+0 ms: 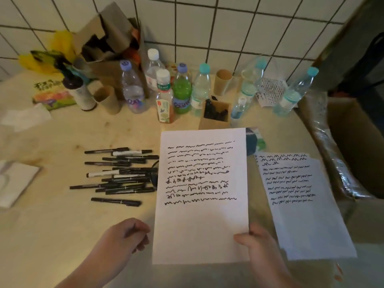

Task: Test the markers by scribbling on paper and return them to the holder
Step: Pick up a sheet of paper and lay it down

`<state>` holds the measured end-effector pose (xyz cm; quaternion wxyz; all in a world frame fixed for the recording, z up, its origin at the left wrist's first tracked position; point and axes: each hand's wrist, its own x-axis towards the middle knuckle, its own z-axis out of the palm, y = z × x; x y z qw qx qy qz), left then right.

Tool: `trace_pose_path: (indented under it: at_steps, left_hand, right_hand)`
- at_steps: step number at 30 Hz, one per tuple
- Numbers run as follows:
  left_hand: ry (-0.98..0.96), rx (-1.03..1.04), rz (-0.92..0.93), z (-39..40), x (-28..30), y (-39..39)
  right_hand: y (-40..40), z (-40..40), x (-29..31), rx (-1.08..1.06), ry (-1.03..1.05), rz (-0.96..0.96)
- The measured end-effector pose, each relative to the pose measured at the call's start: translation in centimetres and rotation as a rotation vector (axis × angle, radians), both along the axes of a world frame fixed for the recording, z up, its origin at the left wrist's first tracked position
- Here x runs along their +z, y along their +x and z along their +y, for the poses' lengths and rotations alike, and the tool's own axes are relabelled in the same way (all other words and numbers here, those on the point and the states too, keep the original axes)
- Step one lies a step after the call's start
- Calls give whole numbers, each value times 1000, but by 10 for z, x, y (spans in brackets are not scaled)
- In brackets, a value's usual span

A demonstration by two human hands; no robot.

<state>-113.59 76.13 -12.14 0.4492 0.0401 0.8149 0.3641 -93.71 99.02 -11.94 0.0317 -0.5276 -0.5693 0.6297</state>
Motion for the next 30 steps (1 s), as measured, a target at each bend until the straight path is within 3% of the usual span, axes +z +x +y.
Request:
trace_pose_path:
  at_steps: [4,7,16,19,22,24,30]
  left_hand:
    - [8,98,78,-28,10,11]
    - [-54,1,137,-48,19,18]
    - [-67,59,204,-114,16,-47]
    - [49,180,198,-139,-3,-89]
    - [291,369,117,-158,-20,-134]
    - [372,378,117,-166,-32,-158]
    - [324,220,481,-170,-50,-193]
  right_hand:
    - [-13,-18,-3,27,-117,91]
    - [-28,-38,-8,55,-186,166]
    - [-84,-105,-26,87,-172,184]
    - [-112,-134,-37,111,-126,175]
    - [-142,-159,-48,113,-107,177]
    - [-155,-173,-58,157,-96,161]
    - [-177,-201,-69,368,77,139]
